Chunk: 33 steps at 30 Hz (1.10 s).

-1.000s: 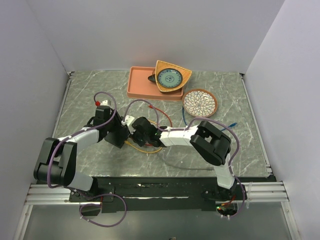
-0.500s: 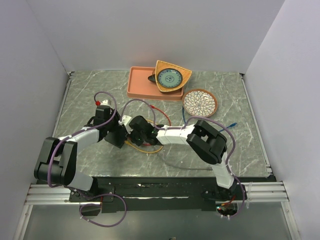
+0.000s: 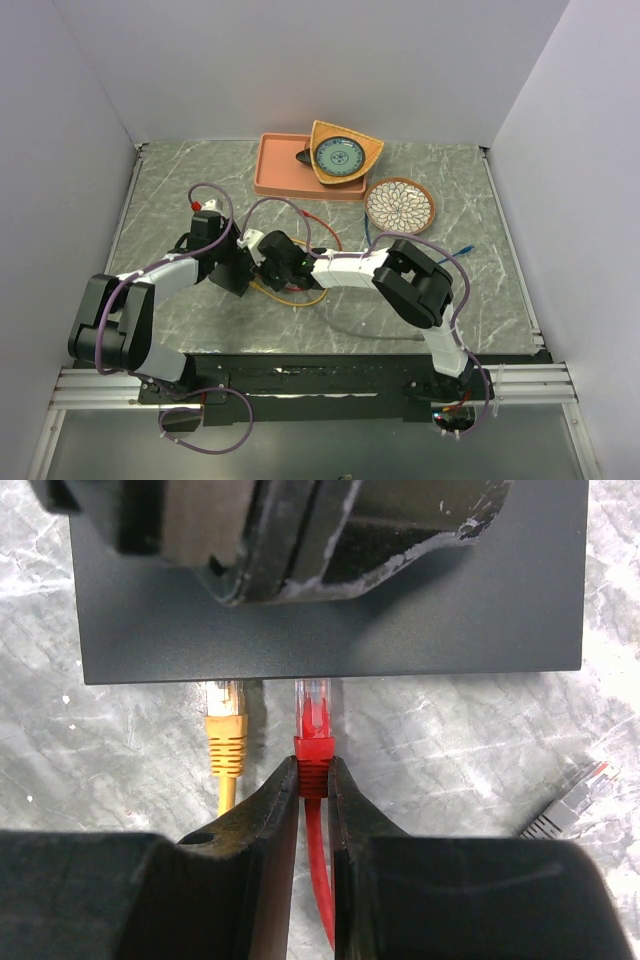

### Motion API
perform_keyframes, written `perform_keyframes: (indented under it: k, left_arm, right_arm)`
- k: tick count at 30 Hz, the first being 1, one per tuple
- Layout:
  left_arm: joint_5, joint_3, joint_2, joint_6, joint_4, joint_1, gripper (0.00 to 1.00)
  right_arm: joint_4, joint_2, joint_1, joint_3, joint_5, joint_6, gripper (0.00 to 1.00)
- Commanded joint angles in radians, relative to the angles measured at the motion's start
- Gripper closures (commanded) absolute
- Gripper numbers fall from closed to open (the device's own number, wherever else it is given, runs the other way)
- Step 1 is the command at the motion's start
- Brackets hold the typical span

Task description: Insert the plug into the switch port

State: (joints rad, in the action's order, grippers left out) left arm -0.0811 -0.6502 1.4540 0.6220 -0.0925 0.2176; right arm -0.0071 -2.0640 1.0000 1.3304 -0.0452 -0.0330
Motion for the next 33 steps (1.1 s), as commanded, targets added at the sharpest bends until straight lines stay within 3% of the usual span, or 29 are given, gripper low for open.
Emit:
perform_keyframes:
  k: [1, 33]
  left_arm:
    - [-0.002, 0.001, 0.016, -0.002, 0.071, 0.002, 0.56]
    - [-0.045, -0.017, 0.036, -0.015, 0.068, 0.003, 0.55]
  right_arm:
    - [0.048, -0.012, -0.021, 0.029, 0.066, 0.025, 1.00]
    - [0.140, 0.008, -0.020, 0.070, 0.018, -0.031, 1.00]
